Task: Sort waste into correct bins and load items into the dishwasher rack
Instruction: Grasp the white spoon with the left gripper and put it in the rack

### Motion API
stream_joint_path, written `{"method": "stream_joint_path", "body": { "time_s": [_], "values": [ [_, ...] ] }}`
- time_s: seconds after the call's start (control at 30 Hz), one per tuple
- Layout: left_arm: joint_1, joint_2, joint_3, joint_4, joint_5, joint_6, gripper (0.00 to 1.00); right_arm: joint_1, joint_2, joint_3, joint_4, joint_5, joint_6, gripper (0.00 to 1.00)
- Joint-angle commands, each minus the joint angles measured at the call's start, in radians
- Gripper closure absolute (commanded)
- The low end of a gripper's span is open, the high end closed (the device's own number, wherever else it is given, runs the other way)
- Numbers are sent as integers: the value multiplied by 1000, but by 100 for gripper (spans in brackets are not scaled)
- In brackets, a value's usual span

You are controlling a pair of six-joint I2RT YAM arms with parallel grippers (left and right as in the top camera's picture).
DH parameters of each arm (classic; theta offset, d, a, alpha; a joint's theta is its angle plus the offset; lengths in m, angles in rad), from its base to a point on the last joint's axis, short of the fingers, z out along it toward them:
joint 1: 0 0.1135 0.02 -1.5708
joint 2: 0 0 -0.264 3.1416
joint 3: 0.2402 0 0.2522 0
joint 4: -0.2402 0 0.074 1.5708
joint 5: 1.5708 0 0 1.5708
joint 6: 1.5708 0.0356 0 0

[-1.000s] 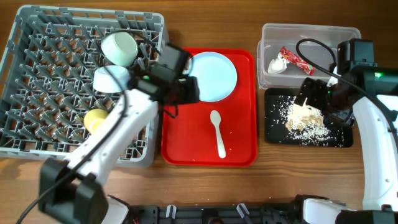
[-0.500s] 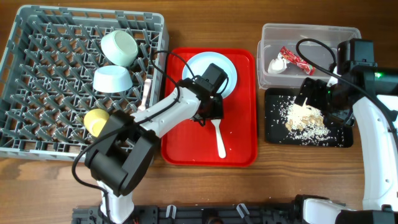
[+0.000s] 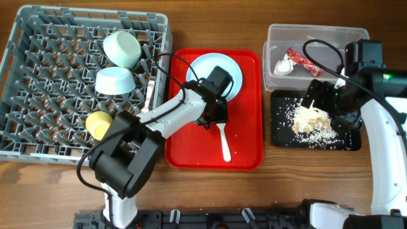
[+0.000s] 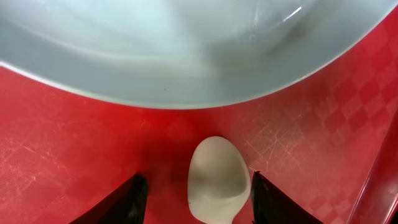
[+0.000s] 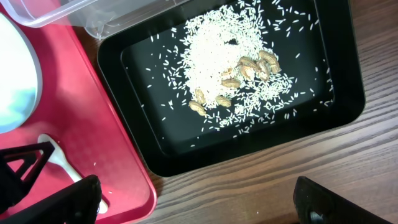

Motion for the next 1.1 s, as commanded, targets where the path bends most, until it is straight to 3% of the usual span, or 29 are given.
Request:
{"method": "stream_joint_path", "body": {
  "time_s": [0.0,0.1,0.3,0.4,0.57,0.83,1.07],
  "values": [
    [-22,49,-5,4,5,-13,48,-4,-3,0,1,-6,-12,0],
    [-39,56,-5,12,5,-13,67,-4,-3,0,-1,-6,-12,0],
    [-42,58,-5,10,5,-13,68,-4,-3,0,-2,-5,-13,0],
    [-42,58,-5,11,6,-13,82,-4,-3,0,-2,-5,-13,0],
    [-42,57,-4,10,9,-13,96,-4,-3,0,-2,-5,-13,0],
    [19,-140,0,-82,-8,18,96,-4,-3,0,-2,-5,-13,0],
    [303,-440,0,-185,-63,323,96,-4,-3,0,-2,-6,-12,0]
  ]
}}
